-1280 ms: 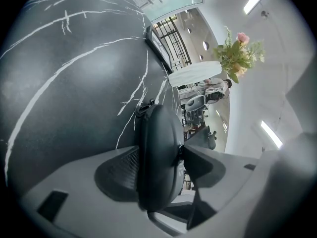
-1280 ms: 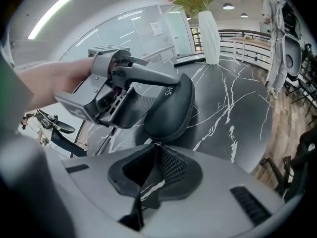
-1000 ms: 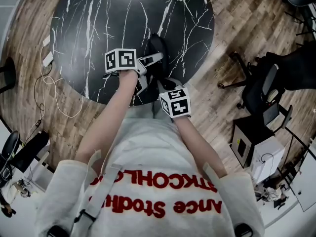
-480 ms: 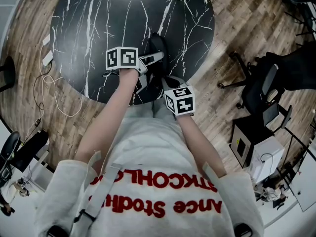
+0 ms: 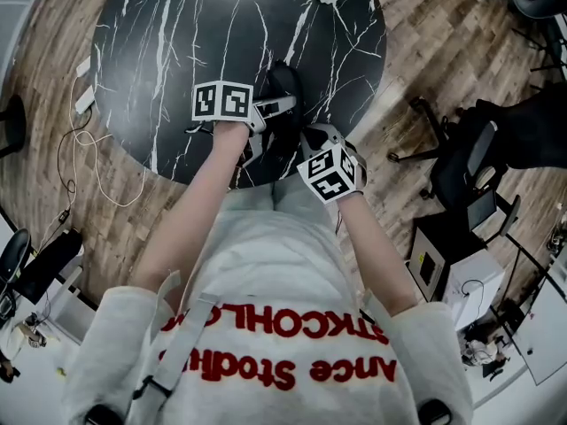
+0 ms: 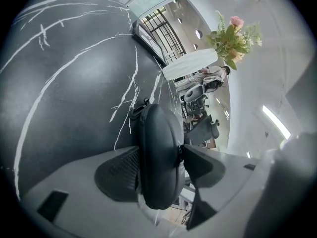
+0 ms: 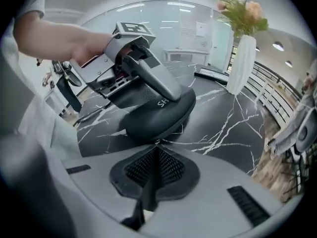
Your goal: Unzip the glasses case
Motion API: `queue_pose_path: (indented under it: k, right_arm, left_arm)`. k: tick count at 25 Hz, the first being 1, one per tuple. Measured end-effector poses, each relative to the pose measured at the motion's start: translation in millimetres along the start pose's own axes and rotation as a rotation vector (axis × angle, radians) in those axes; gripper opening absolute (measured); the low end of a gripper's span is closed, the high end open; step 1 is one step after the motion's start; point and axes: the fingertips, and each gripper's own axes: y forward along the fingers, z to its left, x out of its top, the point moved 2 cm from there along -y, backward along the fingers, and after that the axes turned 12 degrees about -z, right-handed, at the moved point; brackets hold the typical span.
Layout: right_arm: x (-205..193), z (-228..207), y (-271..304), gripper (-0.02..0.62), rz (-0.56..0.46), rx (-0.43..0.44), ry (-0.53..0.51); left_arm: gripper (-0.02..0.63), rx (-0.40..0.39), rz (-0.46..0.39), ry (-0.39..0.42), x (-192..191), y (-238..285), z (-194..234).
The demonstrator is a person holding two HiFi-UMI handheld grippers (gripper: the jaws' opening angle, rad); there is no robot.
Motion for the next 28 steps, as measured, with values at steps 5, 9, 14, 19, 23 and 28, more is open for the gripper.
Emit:
queue_pose_path:
  k: [5,9,14,19,23,28]
  right_arm:
    - [16,-35,10,0.015,0.019,0.012,-0.111]
    - [33,-65,25,0.015,0.027,-0.009,-0.177]
    - [40,-78,29,0.014,0.025,-0.009,-0.211]
    - [29,-53,17,0.014,0.018,0.058,-0.203]
    - [14,-18,7,0.014,0.011,0.124,-0.114]
    - [4,10,2,0.014,-0.004,0.153,-0.016]
  left_arm:
    - [0.284,0.009,0.024,0.023,-1,2,-1]
    - [0.284,0.019,0.036,0.042,-2,4,-2]
    - [0.284,0.016,0.108,0.098,-4,8,-6]
    - [0.284,0.03,0.256,0.285,-9,0,-11]
    - [0.284,0.007,0.314,0.29,-21,-12,-9]
    - [0.278,-0.043,0.325,0.298,-35,-30,-7]
